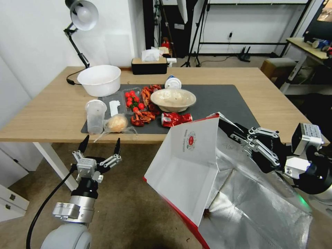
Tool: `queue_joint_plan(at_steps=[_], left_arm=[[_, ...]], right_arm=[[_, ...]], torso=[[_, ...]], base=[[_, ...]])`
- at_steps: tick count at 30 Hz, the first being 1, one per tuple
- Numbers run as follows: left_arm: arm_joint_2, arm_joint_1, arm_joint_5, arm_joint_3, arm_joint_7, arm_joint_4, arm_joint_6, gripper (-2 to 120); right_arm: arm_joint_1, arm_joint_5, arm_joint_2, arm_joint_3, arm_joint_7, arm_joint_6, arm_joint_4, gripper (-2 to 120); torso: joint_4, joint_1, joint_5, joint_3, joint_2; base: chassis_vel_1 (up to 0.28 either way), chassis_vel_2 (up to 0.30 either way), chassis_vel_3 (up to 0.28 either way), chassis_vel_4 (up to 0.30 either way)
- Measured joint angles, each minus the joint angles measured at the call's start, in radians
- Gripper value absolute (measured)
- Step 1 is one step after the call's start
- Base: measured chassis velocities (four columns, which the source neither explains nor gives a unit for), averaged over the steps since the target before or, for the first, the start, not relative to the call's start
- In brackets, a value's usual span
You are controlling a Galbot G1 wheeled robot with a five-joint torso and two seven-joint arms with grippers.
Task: Pick up the food delivery bag from the floor and place it on the table.
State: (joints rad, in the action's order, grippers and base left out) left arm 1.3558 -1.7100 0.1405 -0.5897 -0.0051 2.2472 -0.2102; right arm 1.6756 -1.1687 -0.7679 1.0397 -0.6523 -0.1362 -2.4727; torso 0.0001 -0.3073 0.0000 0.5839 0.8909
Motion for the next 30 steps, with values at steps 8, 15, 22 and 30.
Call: queue_joint_plan(at_steps=[8, 15, 22, 30], left_arm=[[0.000, 0.004, 0.001, 0.002, -0.002, -0.004, 0.000, 100], [0.000, 0.004, 0.011, 0.005, 0.006, -0.005, -0.010, 100], [-0.001, 0.004, 0.021, 0.005, 0.017, -0.007, -0.027, 100], [0.000, 0.004, 0.017, 0.004, 0.017, -0.005, -0.027, 100]], right_arm=[[-0.001, 0.001, 0.001, -0.001, 0.001, 0.000, 0.001, 0], [-0.002, 0.006, 0.000, -0.005, 0.001, 0.001, 0.005, 0], [-0.003, 0.007, -0.001, -0.006, -0.001, 0.001, 0.006, 0], [-0.006, 0.007, -0.005, -0.008, -0.001, 0.001, 0.005, 0]], torso=[[0.0001, -0.016, 0.0000, 0.021, 0.037], [0.0000, -0.030, 0.0000, 0.039, 0.070], [0.0000, -0.038, 0.0000, 0.047, 0.085], [0.0000, -0.038, 0.0000, 0.046, 0.083]], base=[[0.000, 0.000, 0.000, 0.000], [0.000, 0.000, 0.000, 0.000], [0.000, 0.000, 0.000, 0.000], [0.000, 0.000, 0.000, 0.000]])
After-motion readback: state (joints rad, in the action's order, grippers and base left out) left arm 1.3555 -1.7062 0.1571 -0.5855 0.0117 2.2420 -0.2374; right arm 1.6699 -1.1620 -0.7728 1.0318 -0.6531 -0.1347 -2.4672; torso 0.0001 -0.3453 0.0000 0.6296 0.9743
